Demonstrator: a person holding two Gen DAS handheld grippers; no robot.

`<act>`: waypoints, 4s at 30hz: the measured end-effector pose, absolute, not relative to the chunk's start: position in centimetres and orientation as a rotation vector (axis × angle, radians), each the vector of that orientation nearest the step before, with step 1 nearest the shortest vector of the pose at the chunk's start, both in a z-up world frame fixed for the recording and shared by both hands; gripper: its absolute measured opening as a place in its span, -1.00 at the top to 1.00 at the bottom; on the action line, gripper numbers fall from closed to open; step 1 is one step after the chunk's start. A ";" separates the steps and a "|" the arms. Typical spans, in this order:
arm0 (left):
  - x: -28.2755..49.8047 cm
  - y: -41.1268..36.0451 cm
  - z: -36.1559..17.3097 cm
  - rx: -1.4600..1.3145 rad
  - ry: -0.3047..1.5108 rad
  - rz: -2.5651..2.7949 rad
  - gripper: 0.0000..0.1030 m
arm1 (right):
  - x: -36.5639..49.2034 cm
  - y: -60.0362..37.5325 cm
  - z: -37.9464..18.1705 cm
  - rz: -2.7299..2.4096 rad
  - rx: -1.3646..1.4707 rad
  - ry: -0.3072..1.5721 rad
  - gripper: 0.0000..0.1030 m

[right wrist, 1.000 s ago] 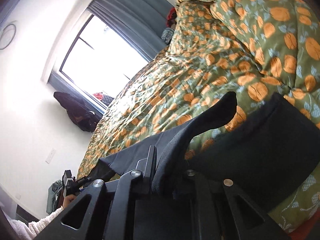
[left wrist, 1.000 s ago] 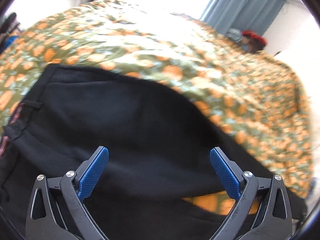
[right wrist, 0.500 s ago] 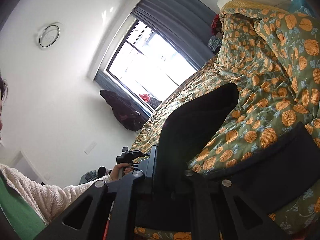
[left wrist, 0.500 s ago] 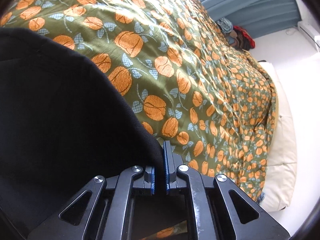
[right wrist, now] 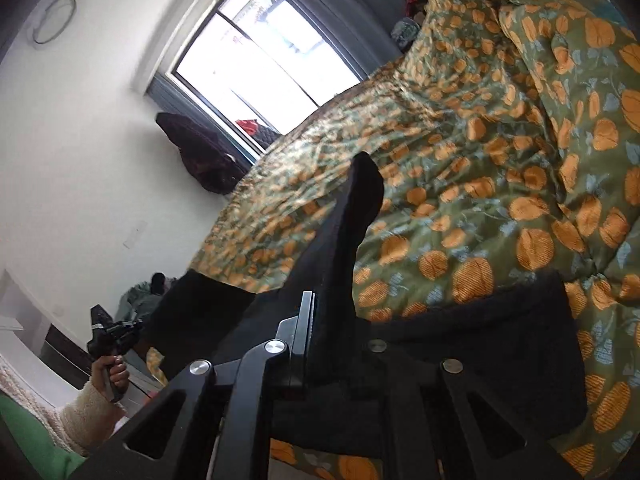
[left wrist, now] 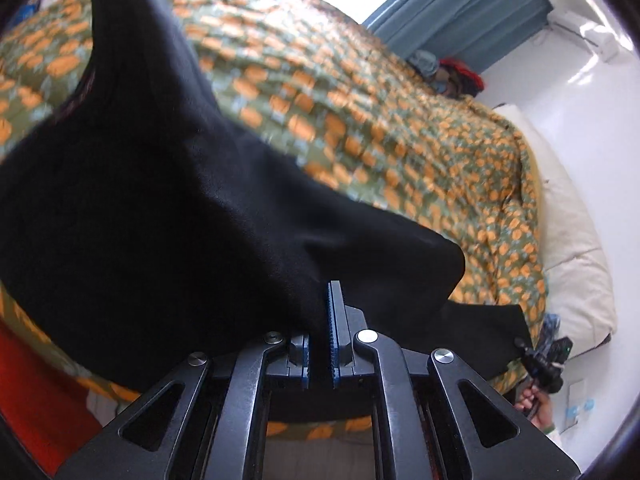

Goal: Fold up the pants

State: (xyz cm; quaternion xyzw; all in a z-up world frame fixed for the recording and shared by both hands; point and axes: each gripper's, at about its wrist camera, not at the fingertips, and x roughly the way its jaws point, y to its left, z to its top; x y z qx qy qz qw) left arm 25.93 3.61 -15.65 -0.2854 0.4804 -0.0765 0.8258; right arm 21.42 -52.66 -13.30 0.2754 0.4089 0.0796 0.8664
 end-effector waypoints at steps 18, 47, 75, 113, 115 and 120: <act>24.3 -2.0 -20.2 -0.477 1.114 -0.203 0.86 | 18.9 -55.2 -17.8 -0.278 0.403 1.064 0.81; 20.4 -0.9 -12.3 -0.269 1.054 -0.155 -0.47 | 12.9 -52.3 -10.8 -0.462 0.197 0.656 -0.50; 35.1 4.4 -17.0 -0.143 1.087 0.191 -0.70 | 20.7 -50.4 -19.3 -0.075 0.216 1.171 -0.63; 24.6 -28.6 -20.0 0.309 1.100 -0.399 -0.79 | 19.9 -51.0 -18.4 -0.063 0.264 1.101 -0.64; 24.4 -28.6 -20.2 0.308 1.092 -0.397 -0.80 | 18.5 -52.3 -17.0 -0.094 0.332 0.994 -0.59; 24.3 -28.6 -20.5 0.304 1.085 -0.403 -0.83 | 12.4 -57.8 -13.8 -0.189 0.681 0.728 -0.59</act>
